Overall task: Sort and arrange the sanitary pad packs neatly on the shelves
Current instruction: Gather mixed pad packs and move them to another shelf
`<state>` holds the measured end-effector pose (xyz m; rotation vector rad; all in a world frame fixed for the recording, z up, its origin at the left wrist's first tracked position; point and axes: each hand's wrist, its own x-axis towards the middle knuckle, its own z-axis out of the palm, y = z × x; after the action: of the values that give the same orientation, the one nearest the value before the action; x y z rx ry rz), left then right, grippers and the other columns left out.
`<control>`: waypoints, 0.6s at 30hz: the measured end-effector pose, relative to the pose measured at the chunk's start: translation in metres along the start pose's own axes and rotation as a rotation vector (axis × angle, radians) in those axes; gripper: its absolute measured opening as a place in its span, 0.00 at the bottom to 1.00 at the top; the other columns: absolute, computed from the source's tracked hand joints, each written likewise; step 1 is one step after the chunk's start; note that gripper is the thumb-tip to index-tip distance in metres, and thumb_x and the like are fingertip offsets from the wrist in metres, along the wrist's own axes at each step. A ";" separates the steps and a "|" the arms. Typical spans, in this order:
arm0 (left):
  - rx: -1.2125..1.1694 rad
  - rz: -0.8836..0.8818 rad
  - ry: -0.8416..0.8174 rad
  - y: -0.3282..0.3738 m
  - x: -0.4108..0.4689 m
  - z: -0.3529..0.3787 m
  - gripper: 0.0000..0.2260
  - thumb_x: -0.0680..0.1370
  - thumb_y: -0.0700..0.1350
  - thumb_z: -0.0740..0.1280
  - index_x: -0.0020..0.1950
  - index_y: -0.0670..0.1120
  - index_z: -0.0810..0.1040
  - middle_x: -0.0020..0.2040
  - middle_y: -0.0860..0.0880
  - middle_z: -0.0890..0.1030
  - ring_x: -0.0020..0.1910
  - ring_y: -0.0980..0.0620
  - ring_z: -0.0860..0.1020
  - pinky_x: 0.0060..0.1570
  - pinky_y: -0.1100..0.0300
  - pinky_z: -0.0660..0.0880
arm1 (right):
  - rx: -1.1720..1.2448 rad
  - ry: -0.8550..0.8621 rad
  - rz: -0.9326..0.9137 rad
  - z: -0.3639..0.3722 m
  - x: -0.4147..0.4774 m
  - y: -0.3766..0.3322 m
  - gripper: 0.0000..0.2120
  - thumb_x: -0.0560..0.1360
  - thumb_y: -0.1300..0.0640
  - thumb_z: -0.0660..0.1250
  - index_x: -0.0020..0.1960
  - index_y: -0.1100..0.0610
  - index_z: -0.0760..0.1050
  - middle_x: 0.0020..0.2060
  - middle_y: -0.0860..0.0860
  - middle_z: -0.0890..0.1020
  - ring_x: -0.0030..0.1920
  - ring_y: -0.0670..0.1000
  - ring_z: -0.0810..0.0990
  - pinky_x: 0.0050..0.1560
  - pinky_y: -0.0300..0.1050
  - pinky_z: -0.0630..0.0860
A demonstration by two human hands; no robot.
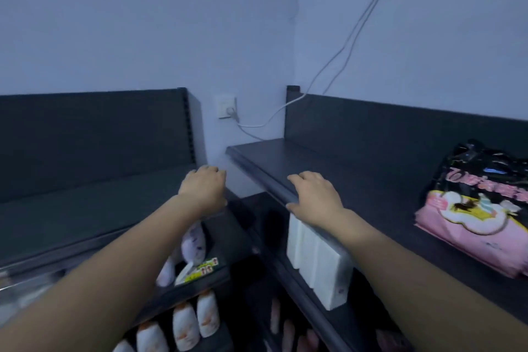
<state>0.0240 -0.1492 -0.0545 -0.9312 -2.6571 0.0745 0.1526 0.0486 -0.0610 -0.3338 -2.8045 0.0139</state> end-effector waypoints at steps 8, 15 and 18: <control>0.111 -0.278 -0.079 -0.179 -0.120 -0.010 0.23 0.75 0.50 0.68 0.67 0.45 0.67 0.66 0.46 0.71 0.67 0.45 0.68 0.60 0.51 0.69 | 0.102 -0.074 -0.261 0.017 0.030 -0.193 0.31 0.76 0.46 0.66 0.75 0.53 0.60 0.68 0.55 0.69 0.69 0.57 0.66 0.66 0.51 0.67; 0.180 -0.496 -0.119 -0.311 -0.227 -0.019 0.25 0.75 0.52 0.68 0.68 0.46 0.67 0.65 0.46 0.72 0.66 0.46 0.69 0.60 0.51 0.69 | 0.172 -0.074 -0.433 0.025 0.032 -0.356 0.28 0.76 0.46 0.66 0.73 0.53 0.63 0.66 0.54 0.70 0.68 0.56 0.66 0.65 0.51 0.68; 0.208 -0.561 -0.132 -0.357 -0.269 -0.024 0.24 0.74 0.51 0.68 0.67 0.45 0.68 0.64 0.46 0.73 0.66 0.46 0.70 0.59 0.52 0.70 | 0.196 -0.082 -0.491 0.030 0.029 -0.418 0.28 0.76 0.46 0.66 0.73 0.53 0.64 0.67 0.53 0.70 0.69 0.56 0.66 0.64 0.51 0.68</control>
<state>0.0158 -0.5965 -0.0536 -0.1036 -2.8566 0.2804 0.0216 -0.3502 -0.0612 0.4107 -2.8550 0.1929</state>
